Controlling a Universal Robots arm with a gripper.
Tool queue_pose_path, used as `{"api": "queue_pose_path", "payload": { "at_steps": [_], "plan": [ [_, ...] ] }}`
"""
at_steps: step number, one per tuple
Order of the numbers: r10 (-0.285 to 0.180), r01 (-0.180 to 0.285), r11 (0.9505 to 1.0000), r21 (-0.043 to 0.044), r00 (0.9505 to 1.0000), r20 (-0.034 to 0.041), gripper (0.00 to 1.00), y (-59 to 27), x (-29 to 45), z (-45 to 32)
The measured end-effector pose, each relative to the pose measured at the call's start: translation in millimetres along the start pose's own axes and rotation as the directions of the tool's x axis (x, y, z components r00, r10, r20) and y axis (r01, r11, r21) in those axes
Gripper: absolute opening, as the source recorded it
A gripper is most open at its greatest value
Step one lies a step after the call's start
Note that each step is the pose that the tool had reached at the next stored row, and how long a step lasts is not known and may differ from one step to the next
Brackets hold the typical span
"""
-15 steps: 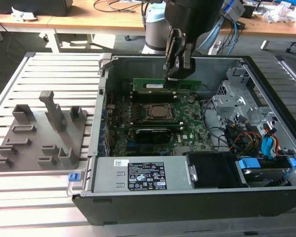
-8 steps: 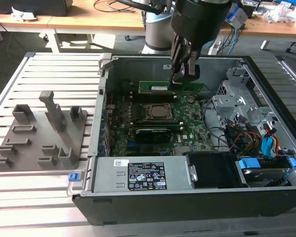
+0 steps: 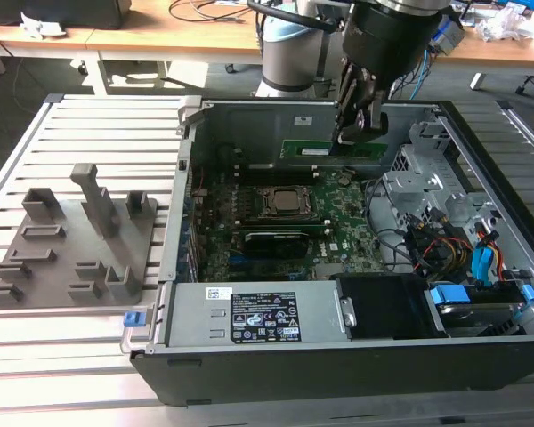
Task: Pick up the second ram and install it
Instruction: 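Pick up the second ram and move it above second insertion slot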
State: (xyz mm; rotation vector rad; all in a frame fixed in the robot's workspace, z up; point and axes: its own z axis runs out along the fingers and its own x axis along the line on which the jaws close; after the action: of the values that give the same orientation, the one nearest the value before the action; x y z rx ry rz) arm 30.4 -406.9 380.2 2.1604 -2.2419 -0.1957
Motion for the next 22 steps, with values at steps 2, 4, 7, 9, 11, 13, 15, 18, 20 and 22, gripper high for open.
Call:
{"api": "queue_pose_path", "payload": {
  "at_steps": [2,4,7,9,11,13,15,18,20,22],
  "plan": [
    [0.0,0.0,1.0,-0.0009,1.0,0.0002,0.14,-6.6,-0.7,4.2],
    [0.0,0.0,1.0,-0.0031,1.0,0.0001,0.14,-19.1,-1.8,11.6],
    [0.0,0.0,1.0,-0.0035,1.0,0.0,0.14,-23.7,-1.8,21.2],
    [0.0,0.0,1.0,-0.0036,1.0,-0.0001,0.14,-23.5,-1.7,21.5],
    [0.0,0.0,1.0,-0.0036,1.0,0.0001,0.14,-23.5,-1.7,21.6],
    [0.0,0.0,1.0,-0.0035,1.0,0.0001,0.14,-23.3,-1.7,21.9],
    [0.0,0.0,1.0,-0.0035,1.0,0.0002,0.14,-22.1,-1.2,22.7],
    [0.0,0.0,1.0,-0.0036,1.0,0.0,0.14,-21.4,-0.2,24.4],
    [0.0,0.0,1.0,-0.0036,1.0,0.0,0.14,-20.9,0.4,25.5],
    [0.0,0.0,1.0,-0.0035,1.0,0.0,0.14,-20.4,1.1,26.7]
  ]
}}
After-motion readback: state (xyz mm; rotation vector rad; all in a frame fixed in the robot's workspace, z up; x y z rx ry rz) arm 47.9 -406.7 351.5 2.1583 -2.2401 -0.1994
